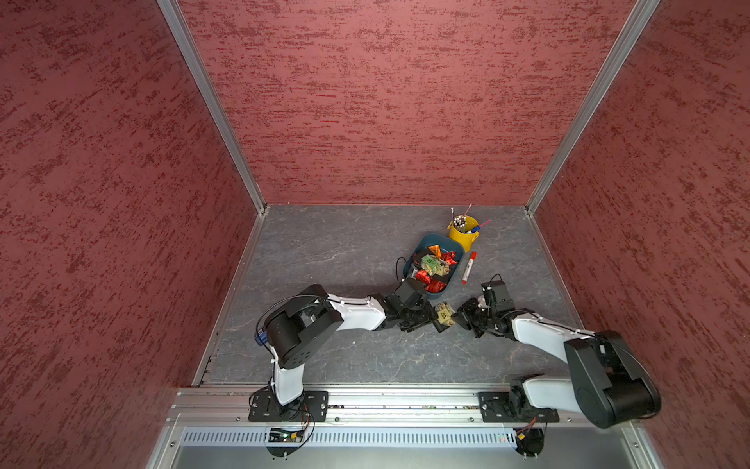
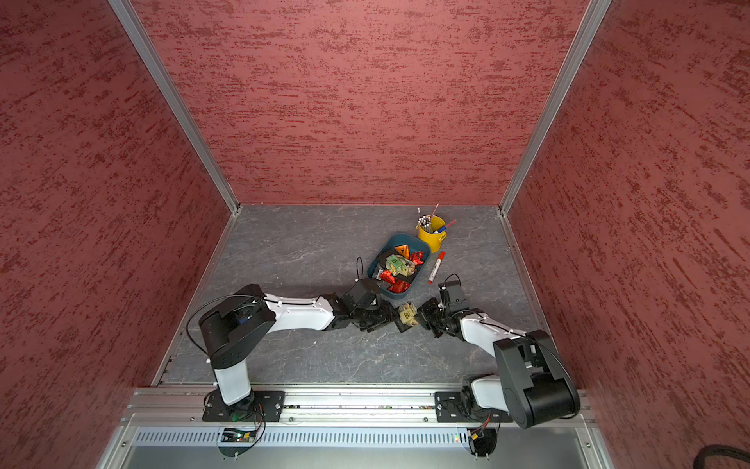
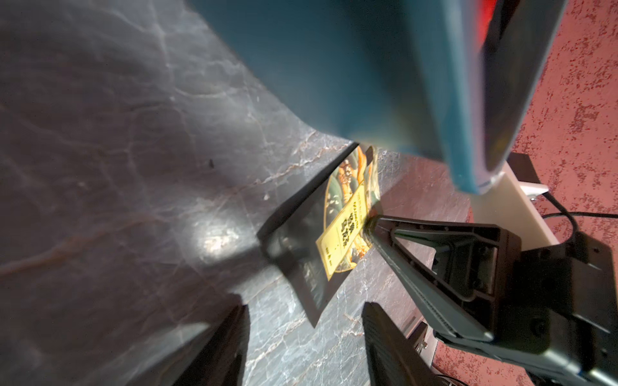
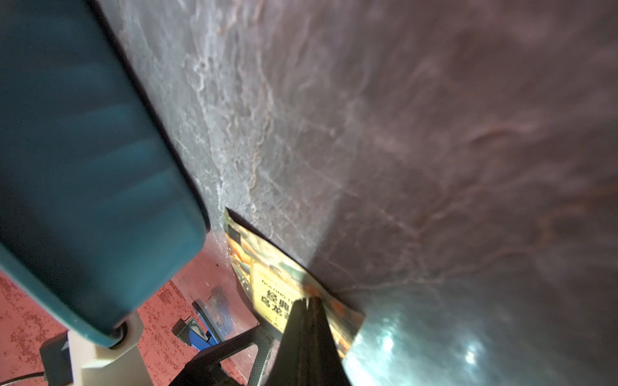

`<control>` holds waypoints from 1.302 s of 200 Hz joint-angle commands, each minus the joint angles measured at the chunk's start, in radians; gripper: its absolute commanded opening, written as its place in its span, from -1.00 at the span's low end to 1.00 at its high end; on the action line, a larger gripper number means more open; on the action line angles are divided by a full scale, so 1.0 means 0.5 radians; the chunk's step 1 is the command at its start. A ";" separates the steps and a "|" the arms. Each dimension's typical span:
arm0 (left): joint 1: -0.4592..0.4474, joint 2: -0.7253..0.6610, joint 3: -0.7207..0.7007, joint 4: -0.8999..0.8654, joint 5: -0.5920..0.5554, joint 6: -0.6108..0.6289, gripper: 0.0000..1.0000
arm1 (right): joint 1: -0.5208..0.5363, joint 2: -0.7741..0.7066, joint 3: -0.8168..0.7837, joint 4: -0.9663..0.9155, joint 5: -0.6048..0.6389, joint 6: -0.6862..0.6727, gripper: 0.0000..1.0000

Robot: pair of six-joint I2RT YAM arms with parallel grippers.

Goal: Put the tea bags into the storage box
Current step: Pick up the tea bag from the center of the board.

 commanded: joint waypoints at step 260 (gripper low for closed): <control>-0.022 -0.035 -0.007 -0.121 -0.123 -0.011 -0.54 | 0.362 0.166 0.089 -0.009 0.151 0.133 -1.00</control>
